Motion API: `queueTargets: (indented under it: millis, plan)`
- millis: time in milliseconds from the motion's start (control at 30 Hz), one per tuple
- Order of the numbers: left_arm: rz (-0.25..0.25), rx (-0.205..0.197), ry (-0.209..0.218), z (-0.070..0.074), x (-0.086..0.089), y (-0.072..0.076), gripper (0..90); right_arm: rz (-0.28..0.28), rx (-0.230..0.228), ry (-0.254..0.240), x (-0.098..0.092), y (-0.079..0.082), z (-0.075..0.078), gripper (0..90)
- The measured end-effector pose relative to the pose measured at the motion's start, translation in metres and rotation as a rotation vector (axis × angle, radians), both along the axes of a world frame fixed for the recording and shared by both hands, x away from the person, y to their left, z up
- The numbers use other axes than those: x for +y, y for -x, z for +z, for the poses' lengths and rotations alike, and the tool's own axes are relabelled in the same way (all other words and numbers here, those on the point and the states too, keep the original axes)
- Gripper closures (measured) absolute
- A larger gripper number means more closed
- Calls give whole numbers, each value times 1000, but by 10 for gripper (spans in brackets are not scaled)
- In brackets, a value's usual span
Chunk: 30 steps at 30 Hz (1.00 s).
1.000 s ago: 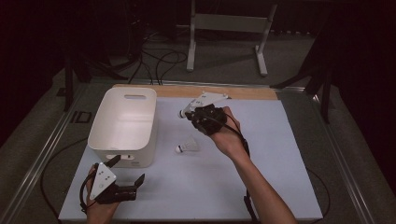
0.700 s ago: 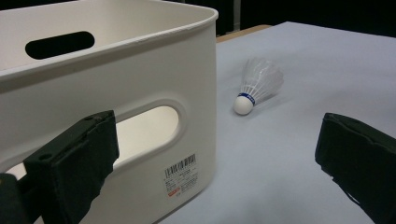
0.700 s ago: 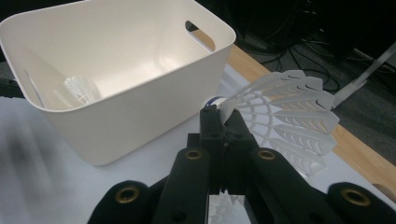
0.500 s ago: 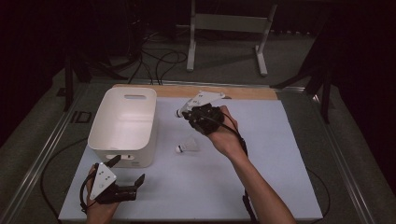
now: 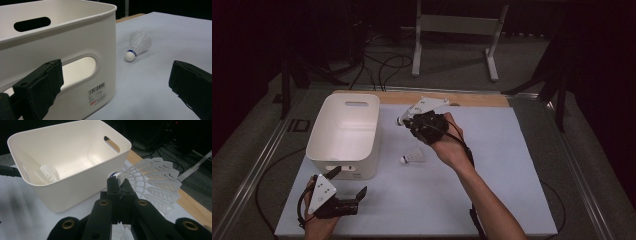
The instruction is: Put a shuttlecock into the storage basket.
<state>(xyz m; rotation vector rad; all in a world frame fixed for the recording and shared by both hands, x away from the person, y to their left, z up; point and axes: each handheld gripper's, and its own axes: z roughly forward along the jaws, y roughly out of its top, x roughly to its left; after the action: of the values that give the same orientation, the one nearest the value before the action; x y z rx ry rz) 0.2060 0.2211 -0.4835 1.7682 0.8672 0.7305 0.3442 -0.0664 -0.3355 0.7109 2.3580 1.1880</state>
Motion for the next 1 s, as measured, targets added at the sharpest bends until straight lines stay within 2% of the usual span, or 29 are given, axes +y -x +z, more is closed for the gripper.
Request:
queueTargets:
  millis: [1000]
  plan:
    - [1,0,-1,0,0,0,3,28,-2,-1,15,1,2,891]
